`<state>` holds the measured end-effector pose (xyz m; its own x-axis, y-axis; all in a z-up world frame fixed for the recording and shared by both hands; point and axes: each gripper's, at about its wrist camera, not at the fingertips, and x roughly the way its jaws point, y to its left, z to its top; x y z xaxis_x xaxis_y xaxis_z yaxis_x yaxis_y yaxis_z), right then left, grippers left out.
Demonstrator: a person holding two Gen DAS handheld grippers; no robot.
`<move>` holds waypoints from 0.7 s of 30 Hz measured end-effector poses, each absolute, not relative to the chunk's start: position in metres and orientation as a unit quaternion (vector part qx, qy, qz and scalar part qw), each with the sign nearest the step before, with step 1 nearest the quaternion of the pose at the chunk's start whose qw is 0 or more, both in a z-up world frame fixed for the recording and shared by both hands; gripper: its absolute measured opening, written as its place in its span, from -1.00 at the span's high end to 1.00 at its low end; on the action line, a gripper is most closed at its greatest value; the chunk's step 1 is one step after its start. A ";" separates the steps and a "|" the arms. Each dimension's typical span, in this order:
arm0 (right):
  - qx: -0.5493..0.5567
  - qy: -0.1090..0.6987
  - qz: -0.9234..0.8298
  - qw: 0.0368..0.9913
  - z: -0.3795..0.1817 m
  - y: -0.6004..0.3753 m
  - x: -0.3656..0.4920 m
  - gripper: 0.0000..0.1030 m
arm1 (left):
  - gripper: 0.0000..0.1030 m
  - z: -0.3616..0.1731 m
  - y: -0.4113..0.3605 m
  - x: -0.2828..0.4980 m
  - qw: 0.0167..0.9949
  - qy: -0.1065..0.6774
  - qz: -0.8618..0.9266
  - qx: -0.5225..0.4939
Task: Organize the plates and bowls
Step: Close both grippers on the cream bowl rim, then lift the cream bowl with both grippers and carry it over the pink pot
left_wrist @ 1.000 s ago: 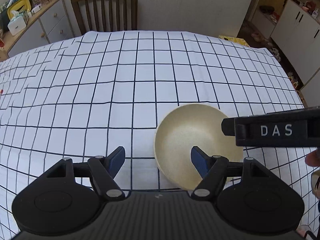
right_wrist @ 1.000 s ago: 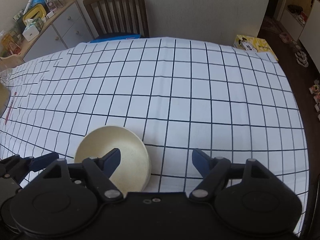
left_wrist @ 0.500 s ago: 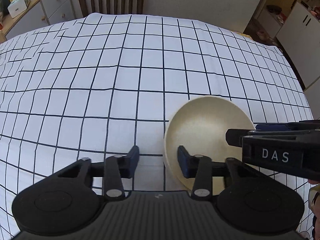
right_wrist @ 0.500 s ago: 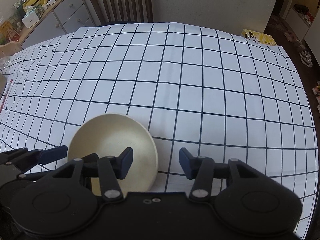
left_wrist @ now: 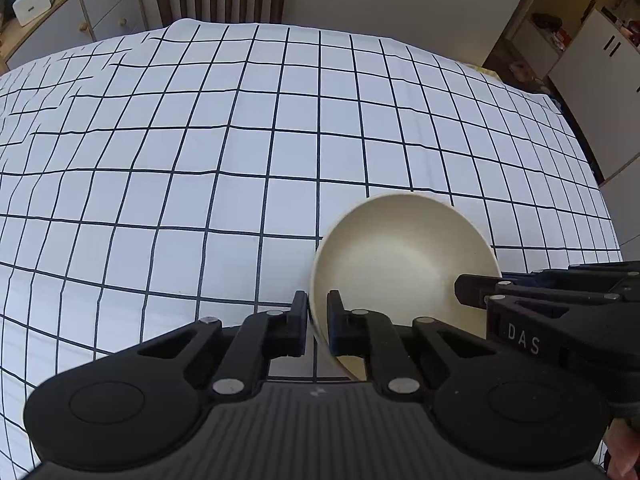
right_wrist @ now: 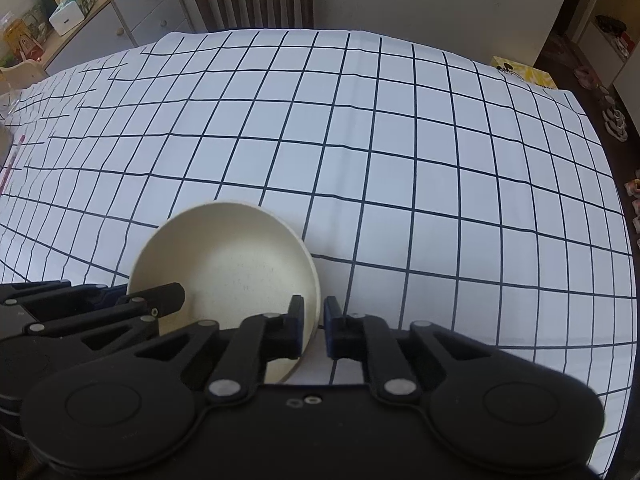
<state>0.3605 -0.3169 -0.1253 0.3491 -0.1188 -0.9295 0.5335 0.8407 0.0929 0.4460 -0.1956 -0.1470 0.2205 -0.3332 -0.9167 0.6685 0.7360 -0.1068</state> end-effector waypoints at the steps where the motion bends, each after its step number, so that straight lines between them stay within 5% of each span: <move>1: 0.194 0.532 -0.204 0.799 -0.126 -0.315 0.360 0.87 | 0.84 -0.147 -0.196 0.446 0.765 0.531 -0.327 0.159; 21: 0.190 0.525 -0.211 0.802 -0.085 -0.293 0.338 0.89 | 0.87 -0.109 -0.169 0.421 0.765 0.528 -0.335 0.154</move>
<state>0.3383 -0.2931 -0.0848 0.3591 -0.1386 -0.9230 0.5375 0.8392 0.0831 0.4210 -0.1693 -0.1094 0.2189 -0.3499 -0.9109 0.6744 0.7289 -0.1179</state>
